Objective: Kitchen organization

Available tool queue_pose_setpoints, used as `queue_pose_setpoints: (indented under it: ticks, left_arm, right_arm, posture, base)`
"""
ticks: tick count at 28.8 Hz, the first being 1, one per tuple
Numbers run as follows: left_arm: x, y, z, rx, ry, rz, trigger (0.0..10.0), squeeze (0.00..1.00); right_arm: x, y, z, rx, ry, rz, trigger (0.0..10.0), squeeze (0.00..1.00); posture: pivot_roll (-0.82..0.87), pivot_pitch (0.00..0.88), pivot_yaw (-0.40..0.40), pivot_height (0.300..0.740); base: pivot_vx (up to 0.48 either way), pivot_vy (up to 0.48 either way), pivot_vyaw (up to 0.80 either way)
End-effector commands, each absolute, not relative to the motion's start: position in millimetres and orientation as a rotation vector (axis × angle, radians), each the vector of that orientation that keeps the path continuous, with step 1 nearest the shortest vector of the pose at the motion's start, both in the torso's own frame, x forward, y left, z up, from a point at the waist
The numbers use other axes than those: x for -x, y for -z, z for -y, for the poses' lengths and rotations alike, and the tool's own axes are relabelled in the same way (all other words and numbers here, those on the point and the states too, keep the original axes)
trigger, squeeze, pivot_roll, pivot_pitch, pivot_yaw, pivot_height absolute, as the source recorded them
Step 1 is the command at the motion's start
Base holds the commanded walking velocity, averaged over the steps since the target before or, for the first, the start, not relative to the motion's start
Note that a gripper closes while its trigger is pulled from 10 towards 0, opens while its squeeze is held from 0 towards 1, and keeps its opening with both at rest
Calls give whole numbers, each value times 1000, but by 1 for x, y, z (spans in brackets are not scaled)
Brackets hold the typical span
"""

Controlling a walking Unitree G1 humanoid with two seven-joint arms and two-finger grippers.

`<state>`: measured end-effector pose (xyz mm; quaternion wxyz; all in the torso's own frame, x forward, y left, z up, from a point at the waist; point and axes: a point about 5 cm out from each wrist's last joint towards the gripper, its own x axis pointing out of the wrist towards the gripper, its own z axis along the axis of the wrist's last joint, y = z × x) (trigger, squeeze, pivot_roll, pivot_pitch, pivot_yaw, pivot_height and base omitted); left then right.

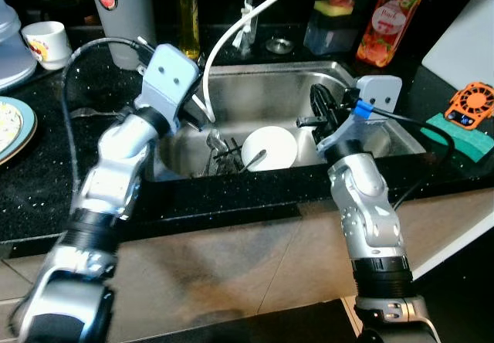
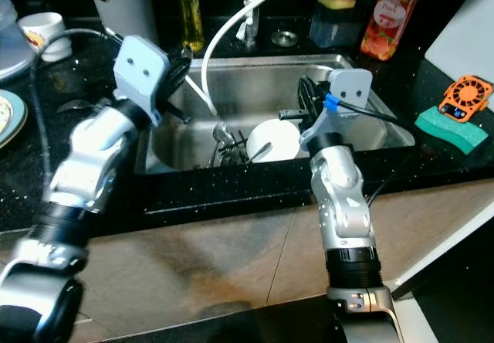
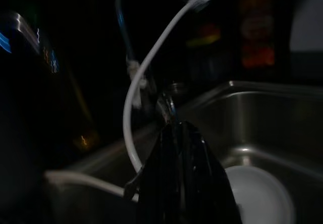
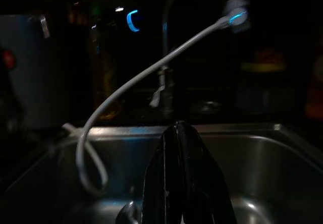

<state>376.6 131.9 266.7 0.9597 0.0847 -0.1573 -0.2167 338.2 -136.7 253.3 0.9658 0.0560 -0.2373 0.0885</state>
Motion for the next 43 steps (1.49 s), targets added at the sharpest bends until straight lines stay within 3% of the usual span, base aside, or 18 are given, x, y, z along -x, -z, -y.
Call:
queue_pose_setpoints:
  ticks: [1,7,8,10,11,13,16,17,21,24,35,43]
  left_arm:
    - [-381,-257,-132,-110,447,226,10000,0]
    - [-380,-241,-120,-51,520,74,10000,0]
    - [-378,-241,-118,-53,538,77,10000,1000]
    - [-372,-249,-116,-55,568,160,10000,1000]
    - [-367,-263,-118,-7,561,256,10000,0]
    - [-367,-267,-121,20,531,280,10000,0]
    - [-364,-278,-139,-69,215,410,10000,0]
    - [-360,-280,-139,-89,186,434,10000,0]
    - [-348,-270,-129,-251,210,424,10000,0]
    - [-342,-260,-126,-262,233,372,10000,0]
    - [-328,-238,-132,-81,179,273,10000,0]
    - [-324,-237,-127,-52,190,276,10000,0]
  right_arm:
    - [-335,-257,141,-117,-156,510,10000,0]
    - [-333,-255,145,-112,-134,505,10000,0]
    - [-333,-254,146,-113,-126,502,10000,0]
    - [-334,-253,146,-114,-115,503,10000,0]
    - [-334,-254,145,-101,-112,511,10000,0]
    - [-334,-254,144,-97,-111,514,10000,0]
    - [-334,-254,144,-92,-98,522,10000,0]
    - [-334,-254,145,-91,-95,522,10000,0]
    - [-334,-252,145,-94,-85,517,10000,0]
    - [-334,-251,144,-93,-84,515,10000,0]
    - [-335,-246,141,-83,-66,506,10000,0]
    - [-335,-242,146,-65,-34,496,10000,0]
  posture:
    - [109,48,1,740]
    - [113,55,0,740]
    - [113,55,0,740]
    - [123,57,-4,740]
    - [128,55,-6,740]
    - [128,55,-6,740]
    - [133,54,-3,740]
    - [135,52,-4,740]
    - [136,50,-9,740]
    - [141,52,-12,740]
    - [161,28,-16,740]
    - [142,0,-6,740]
  base:
    - [0,0,0]
    - [0,0,0]
    - [0,0,0]
    - [0,0,0]
    - [0,0,0]
    - [0,0,0]
    - [0,0,0]
    - [0,0,0]
    - [0,0,0]
    - [0,0,0]
    - [0,0,0]
    - [0,0,0]
